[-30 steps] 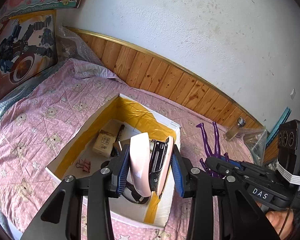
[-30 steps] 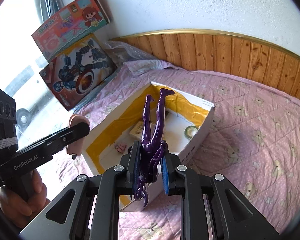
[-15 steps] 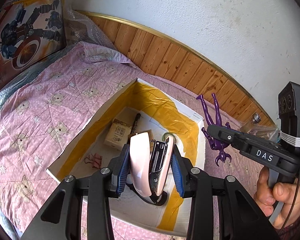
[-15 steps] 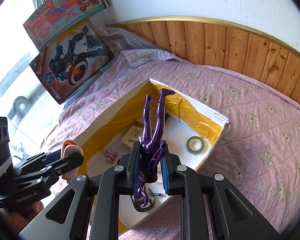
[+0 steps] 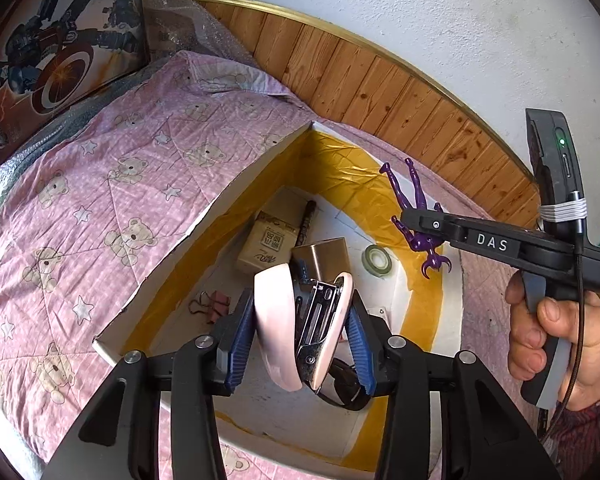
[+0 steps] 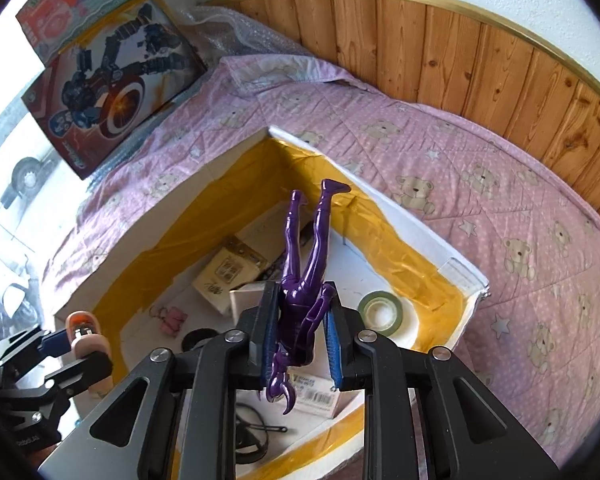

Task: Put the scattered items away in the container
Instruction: 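Lower both into the box and open the left and right grippers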

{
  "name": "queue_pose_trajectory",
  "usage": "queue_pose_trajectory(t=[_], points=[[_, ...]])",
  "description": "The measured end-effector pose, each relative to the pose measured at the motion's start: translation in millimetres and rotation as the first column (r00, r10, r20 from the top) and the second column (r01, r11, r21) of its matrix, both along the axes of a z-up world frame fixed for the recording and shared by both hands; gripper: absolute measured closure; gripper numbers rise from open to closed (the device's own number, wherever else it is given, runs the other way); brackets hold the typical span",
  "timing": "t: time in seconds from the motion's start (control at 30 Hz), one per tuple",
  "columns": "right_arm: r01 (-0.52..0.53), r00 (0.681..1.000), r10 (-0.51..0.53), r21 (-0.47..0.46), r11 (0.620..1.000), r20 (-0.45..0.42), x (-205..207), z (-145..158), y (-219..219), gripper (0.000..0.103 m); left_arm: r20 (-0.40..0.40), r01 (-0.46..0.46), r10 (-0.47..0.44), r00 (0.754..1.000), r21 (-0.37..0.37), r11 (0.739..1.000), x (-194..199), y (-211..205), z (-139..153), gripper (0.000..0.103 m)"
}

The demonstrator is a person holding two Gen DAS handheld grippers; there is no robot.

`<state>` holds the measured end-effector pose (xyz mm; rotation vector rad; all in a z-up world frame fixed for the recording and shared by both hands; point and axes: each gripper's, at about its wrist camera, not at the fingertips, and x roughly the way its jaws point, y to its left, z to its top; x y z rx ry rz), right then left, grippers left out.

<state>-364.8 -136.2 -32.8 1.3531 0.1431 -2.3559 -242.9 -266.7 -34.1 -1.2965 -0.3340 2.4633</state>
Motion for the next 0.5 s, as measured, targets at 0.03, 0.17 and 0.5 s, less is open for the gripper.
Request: queue_pose_trajectory(t=[0.03,0.17,0.5], points=[[0.003,1.0,-0.003,0.007,1.0,0.003,-4,-4,1,0.07,0.004,-0.002,0.002,1.0,0.0,1.0,-1,-1,-2,0.058],[0.013,1.0,-0.013,0.001,1.0,0.025,-10,-13,6,0.07,0.021,-0.018,0.018,1.0,0.005,1.0,-3,-8,-9,0.056],[0.032,0.997,-0.03,-0.029,0.999,0.065,-5,-20,13,0.066,0.037,-0.013,0.013,0.999,0.002,1.0,-2,-10,-14,0.051]])
